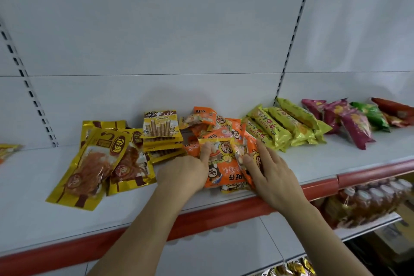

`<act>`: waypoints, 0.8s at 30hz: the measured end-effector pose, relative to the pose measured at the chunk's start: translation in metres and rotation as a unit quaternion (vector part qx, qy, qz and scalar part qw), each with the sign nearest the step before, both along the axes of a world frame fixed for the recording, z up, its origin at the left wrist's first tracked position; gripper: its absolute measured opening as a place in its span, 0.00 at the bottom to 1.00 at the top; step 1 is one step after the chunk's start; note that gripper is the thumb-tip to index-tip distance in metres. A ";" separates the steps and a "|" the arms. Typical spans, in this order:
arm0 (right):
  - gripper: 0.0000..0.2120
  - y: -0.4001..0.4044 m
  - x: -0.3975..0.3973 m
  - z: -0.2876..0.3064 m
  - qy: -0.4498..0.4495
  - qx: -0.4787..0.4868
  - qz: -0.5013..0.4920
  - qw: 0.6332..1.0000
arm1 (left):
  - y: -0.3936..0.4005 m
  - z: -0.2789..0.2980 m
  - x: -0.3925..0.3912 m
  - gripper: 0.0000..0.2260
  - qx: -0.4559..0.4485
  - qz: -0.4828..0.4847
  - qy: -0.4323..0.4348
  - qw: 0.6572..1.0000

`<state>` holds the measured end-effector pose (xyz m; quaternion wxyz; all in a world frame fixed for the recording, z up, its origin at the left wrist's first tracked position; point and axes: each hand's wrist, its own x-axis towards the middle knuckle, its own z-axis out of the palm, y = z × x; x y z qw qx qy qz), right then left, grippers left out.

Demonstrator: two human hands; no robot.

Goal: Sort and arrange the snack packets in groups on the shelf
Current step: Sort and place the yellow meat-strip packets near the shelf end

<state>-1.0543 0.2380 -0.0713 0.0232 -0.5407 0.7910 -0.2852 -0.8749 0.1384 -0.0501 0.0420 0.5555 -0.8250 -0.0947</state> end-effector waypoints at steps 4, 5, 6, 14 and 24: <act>0.32 0.002 -0.007 0.001 0.010 -0.017 0.015 1.000 | 0.009 -0.005 0.000 0.37 -0.083 0.097 0.089 0.988; 0.30 0.002 -0.007 0.000 0.012 -0.029 0.027 0.999 | 0.011 -0.009 -0.001 0.38 -0.098 0.109 0.113 0.983; 0.28 0.000 -0.007 -0.003 0.016 -0.038 0.040 0.998 | 0.015 -0.012 -0.001 0.38 -0.107 0.112 0.139 0.978; 0.19 -0.028 -0.040 -0.017 0.185 0.018 0.177 0.967 | 0.025 -0.022 -0.025 0.43 -0.061 0.115 0.087 0.988; 0.33 -0.013 -0.040 0.001 -0.008 -0.035 0.174 0.984 | 0.030 -0.029 -0.023 0.45 -0.073 0.149 0.177 0.970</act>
